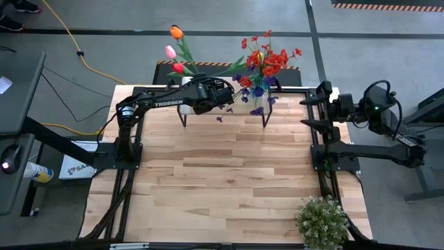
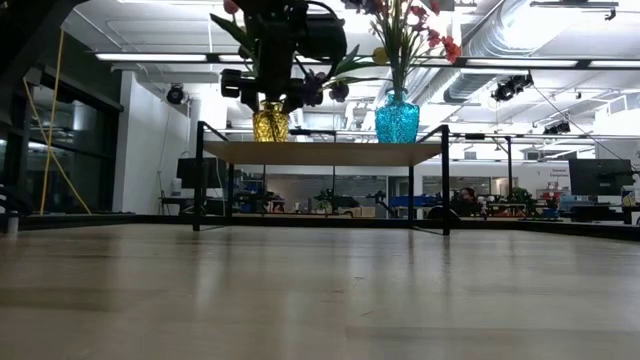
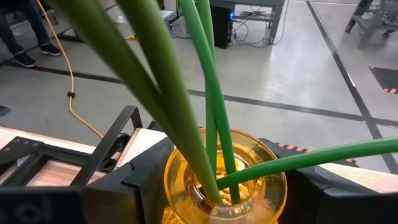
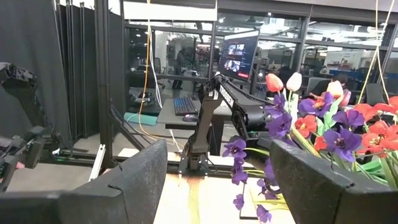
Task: Pick and place flowers into a vace then onto a shelf
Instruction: Put the yellow vase with flowers on the shelf
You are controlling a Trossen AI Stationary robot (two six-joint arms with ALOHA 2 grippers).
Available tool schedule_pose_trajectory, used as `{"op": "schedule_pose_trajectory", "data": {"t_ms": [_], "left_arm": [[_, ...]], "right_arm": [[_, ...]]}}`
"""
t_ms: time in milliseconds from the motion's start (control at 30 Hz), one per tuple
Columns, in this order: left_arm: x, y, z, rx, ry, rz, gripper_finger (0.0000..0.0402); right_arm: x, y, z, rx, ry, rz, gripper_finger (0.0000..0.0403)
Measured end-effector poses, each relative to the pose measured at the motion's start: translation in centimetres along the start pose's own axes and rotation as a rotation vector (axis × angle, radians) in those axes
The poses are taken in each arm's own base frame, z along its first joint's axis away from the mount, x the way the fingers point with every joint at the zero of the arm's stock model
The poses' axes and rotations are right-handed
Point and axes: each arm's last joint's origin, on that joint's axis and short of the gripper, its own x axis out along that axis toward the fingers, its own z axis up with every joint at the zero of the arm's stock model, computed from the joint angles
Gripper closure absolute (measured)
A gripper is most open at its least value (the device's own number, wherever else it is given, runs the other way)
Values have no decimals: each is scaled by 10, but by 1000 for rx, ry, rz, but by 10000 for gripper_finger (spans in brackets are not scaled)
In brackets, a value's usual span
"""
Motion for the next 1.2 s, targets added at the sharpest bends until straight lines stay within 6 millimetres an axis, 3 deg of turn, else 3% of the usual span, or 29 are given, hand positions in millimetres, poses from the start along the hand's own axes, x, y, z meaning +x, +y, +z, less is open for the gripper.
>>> {"op": "schedule_pose_trajectory", "data": {"t_ms": [300, 867, 1200], "left_arm": [[-4, 0, -2, 10, -7, -6, 135], [-11, -1, -7, 34, -36, -16, 22], [-20, 0, -10, 61, -42, -28, 19]], "right_arm": [[0, 0, 0, 1, 3, 2, 130], [0, 0, 0, 1, 3, 2, 130], [0, 0, 0, -6, 3, 2, 130]]}}
